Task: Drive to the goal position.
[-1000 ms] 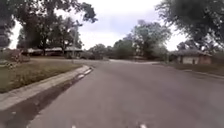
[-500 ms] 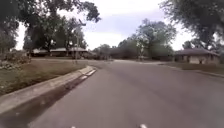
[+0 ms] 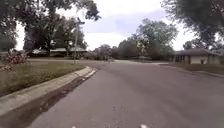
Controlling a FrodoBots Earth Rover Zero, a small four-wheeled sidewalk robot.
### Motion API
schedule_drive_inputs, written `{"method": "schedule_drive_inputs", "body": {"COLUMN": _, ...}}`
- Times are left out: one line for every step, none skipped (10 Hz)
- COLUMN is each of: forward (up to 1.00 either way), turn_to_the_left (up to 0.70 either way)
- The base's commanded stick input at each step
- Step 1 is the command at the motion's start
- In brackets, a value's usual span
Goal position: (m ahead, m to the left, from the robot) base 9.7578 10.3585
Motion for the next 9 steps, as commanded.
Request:
{"method": "schedule_drive_inputs", "body": {"forward": 0.70, "turn_to_the_left": 0.08}}
{"method": "schedule_drive_inputs", "body": {"forward": 0.70, "turn_to_the_left": 0.11}}
{"method": "schedule_drive_inputs", "body": {"forward": 0.70, "turn_to_the_left": 0.06}}
{"method": "schedule_drive_inputs", "body": {"forward": 0.70, "turn_to_the_left": 0.01}}
{"method": "schedule_drive_inputs", "body": {"forward": 0.70, "turn_to_the_left": 0.00}}
{"method": "schedule_drive_inputs", "body": {"forward": 0.70, "turn_to_the_left": 0.00}}
{"method": "schedule_drive_inputs", "body": {"forward": 0.70, "turn_to_the_left": 0.00}}
{"method": "schedule_drive_inputs", "body": {"forward": 0.70, "turn_to_the_left": 0.00}}
{"method": "schedule_drive_inputs", "body": {"forward": 0.70, "turn_to_the_left": 0.00}}
